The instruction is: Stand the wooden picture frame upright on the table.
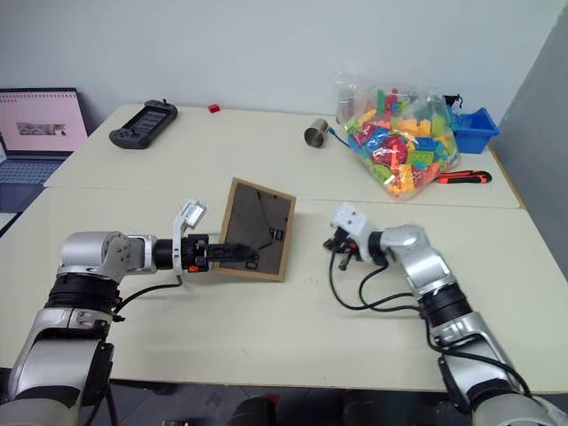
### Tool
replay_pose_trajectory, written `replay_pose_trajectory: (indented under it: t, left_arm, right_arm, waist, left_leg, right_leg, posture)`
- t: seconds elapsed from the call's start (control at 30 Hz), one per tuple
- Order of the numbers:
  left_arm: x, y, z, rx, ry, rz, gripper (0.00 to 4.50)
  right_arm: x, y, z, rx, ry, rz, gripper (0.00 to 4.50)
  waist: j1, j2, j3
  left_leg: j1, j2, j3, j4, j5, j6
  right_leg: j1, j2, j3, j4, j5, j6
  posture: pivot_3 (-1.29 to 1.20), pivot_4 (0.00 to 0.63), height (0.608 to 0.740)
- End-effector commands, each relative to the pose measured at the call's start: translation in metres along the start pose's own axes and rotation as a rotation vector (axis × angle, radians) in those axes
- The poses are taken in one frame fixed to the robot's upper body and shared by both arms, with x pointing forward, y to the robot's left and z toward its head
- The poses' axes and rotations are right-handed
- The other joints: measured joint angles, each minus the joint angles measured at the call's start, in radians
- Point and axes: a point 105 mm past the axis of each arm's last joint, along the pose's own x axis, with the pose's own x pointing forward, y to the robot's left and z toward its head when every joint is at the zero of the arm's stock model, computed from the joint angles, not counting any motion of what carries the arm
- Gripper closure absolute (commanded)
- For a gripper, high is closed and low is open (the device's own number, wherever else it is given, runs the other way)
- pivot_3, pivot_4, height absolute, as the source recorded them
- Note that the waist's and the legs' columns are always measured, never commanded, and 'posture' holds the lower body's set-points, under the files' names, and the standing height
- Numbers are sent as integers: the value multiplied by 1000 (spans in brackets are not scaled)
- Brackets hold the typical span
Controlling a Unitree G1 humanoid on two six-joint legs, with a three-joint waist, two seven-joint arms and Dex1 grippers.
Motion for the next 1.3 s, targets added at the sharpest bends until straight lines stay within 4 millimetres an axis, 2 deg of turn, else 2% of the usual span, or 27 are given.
replay_pose_trajectory:
  t: [0.03, 0.1, 0.2, 0.3, 0.47, 0.6, 0.7, 0.9, 1.03, 1.13, 1.23, 1.3]
  left_arm:
    - [0, -30, 25, 122, -118, -64, 3259]
    - [2, -35, 26, 134, -136, -69, 3259]
    - [5, -42, 30, 154, -178, -74, 3259]
    - [8, -46, 31, 161, -191, -80, 3259]
    - [11, -54, 28, 195, -174, -105, 3259]
    - [11, -58, 29, 203, -181, -121, 3259]
    - [11, -59, 26, 208, -168, -122, 3259]
    - [9, -59, 24, 213, -164, -121, 3259]
    - [9, -59, 24, 213, -164, -120, 3259]
    - [9, -59, 25, 212, -166, -119, 3259]
    - [8, -58, 24, 211, -168, -115, 3259]
    - [8, -57, 24, 209, -170, -112, 3259]
  right_arm:
    - [-28, -9, 62, 46, -181, 50, 4322]
    - [-34, -5, 82, 77, -234, 108, 4030]
    - [-38, 4, 115, 90, -304, 196, 3322]
    - [-34, 9, 135, 108, -344, 233, 2704]
    - [-22, 19, 143, 138, -353, 296, 1539]
    - [-8, 18, 137, 125, -325, 278, 678]
    - [-4, 20, 143, 138, -339, 299, 6]
    - [12, 28, 154, 134, -348, 314, 6]
    - [13, 41, 166, 136, -382, 381, 6]
    - [10, 52, 172, 129, -400, 443, 6]
    - [-6, 74, 174, 115, -421, 600, 6]
    - [-13, 76, 171, 115, -417, 627, 6]
  waist:
    - [0, 0, 0]
    - [-6, 1, 0]
    - [-13, 2, 1]
    - [-16, 1, 1]
    - [-18, 2, 1]
    - [-18, 2, 1]
    - [-19, 2, 1]
    - [-25, 2, 1]
    - [-26, 2, 1]
    - [-26, 2, 1]
    - [-24, 2, 1]
    - [-23, 2, 1]
  left_leg:
    - [0, 0, 0, 0, 0, 0]
    - [0, 0, -1, -1, 0, 0]
    - [1, 0, -1, -1, 0, 0]
    - [1, 0, -1, -1, 0, 0]
    - [0, 0, -2, 0, 0, 0]
    - [-1, 0, -2, 0, 0, 0]
    - [-1, 0, -2, 0, 0, 0]
    - [-1, 0, -3, 0, 0, 0]
    - [-1, 0, -3, 0, 0, 0]
    - [-2, 0, -4, 0, 0, 0]
    - [-2, 0, -4, 0, 0, 0]
    - [-3, 0, -6, 0, 0, 0]
  right_leg:
    - [0, 0, 0, 0, 0, 0]
    - [-1, 0, -1, 0, 0, 0]
    - [0, 0, -2, 1, 0, 0]
    - [0, 0, -2, 1, 0, 0]
    - [0, 0, -2, 1, 0, 0]
    - [0, 0, -2, 0, 0, 0]
    - [0, 0, -3, 0, 0, 0]
    - [0, 0, -3, 0, 0, 0]
    - [-1, 0, -4, 0, 0, 0]
    - [-1, 0, -4, 0, 0, 0]
    - [-1, 0, -4, 0, 0, 0]
    - [0, 0, -5, 0, 0, 0]
  posture:
    - [0, 150, 740]
    - [0, 150, 740]
    - [0, 150, 740]
    - [0, 150, 740]
    - [0, 150, 740]
    - [0, 150, 740]
    - [0, 150, 740]
    - [0, 150, 740]
    - [0, 150, 740]
    - [0, 150, 740]
    - [0, 150, 740]
    - [0, 150, 740]
